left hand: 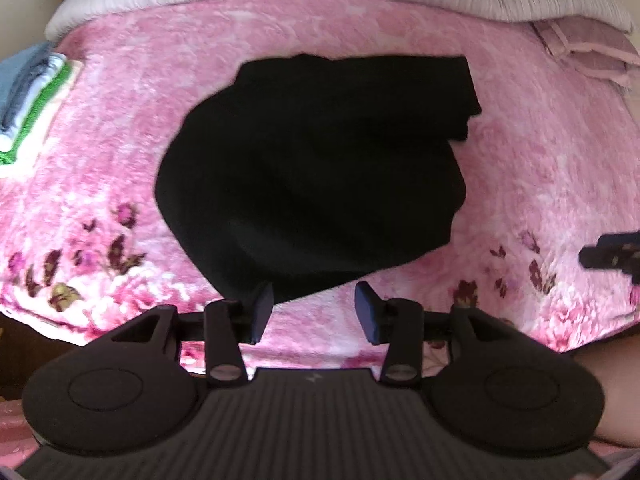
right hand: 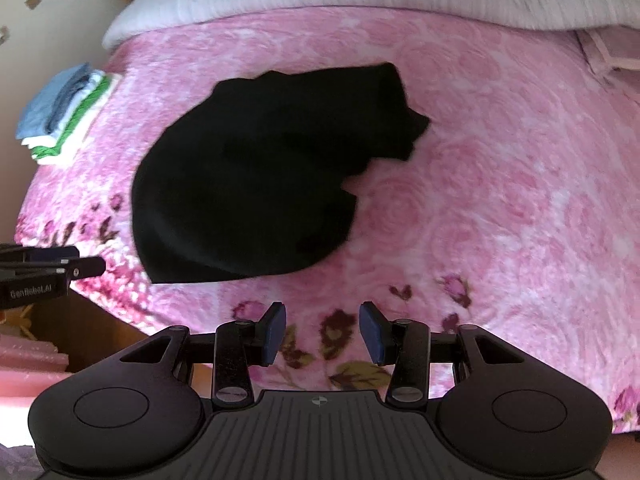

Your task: Fold clothes

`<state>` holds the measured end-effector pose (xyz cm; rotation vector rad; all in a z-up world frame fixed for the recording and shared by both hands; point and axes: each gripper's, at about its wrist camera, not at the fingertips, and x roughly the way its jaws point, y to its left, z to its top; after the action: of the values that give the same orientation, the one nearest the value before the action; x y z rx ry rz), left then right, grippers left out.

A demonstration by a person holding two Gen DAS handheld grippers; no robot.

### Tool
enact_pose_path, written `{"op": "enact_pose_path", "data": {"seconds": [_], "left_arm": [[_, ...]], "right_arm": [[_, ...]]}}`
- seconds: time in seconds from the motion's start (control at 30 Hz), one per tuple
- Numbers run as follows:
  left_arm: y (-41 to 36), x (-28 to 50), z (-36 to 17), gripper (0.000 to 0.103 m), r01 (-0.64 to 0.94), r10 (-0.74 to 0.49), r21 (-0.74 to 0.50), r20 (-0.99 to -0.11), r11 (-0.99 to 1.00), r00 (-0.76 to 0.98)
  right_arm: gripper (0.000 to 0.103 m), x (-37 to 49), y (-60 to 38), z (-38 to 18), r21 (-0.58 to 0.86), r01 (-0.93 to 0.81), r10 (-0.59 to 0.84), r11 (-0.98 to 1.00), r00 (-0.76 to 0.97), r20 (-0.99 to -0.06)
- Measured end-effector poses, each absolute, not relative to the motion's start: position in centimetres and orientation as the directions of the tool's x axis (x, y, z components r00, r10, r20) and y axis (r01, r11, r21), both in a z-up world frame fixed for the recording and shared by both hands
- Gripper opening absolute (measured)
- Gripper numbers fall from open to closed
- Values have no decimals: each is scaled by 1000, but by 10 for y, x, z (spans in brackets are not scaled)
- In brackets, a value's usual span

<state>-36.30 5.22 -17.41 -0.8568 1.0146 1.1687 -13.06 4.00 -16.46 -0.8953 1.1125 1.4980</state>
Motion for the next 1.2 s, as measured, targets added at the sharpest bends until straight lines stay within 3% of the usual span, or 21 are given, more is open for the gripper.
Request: {"op": "enact_pose_path", "data": {"seconds": [0.3,0.47,0.73,0.87,0.93,1.03,1.1,1.13,1.2], "left_arm": [[44,-331,-223,45,-979,303,-9,-950,202,72],[31,-292,-254,45,-966,351,62,-936,252,31],[19,-235,-310,47,-872,445,273,-893,406,-72],[19,-210,-334,52,-747,524,441,-839,498,-146],[19,-201,-347,61,-665,571,514,-806,541,-159],[21,-189,-372,62,-557,612,585,-773,589,-165],[28,-188,-381,40,-538,616,591,-772,602,-158],[32,-189,-384,15,-539,611,584,-776,607,-153],[45,-206,-368,8,-612,605,544,-785,574,-130]], "right_arm": [[45,-78,49,-200,166,-986,267,-13,-163,-950],[45,-61,60,-221,150,-987,238,-63,-161,-958],[45,-25,78,-248,111,-988,227,-106,-133,-965],[45,-12,86,-257,98,-989,216,-109,-119,-969],[45,-9,90,-262,90,-990,203,-110,-111,-973],[45,-7,93,-269,96,-989,186,-109,-115,-976],[45,-8,96,-271,95,-990,178,-109,-113,-977],[45,-9,98,-272,93,-990,178,-107,-111,-978],[45,-11,101,-274,89,-991,178,-103,-106,-978]]}}
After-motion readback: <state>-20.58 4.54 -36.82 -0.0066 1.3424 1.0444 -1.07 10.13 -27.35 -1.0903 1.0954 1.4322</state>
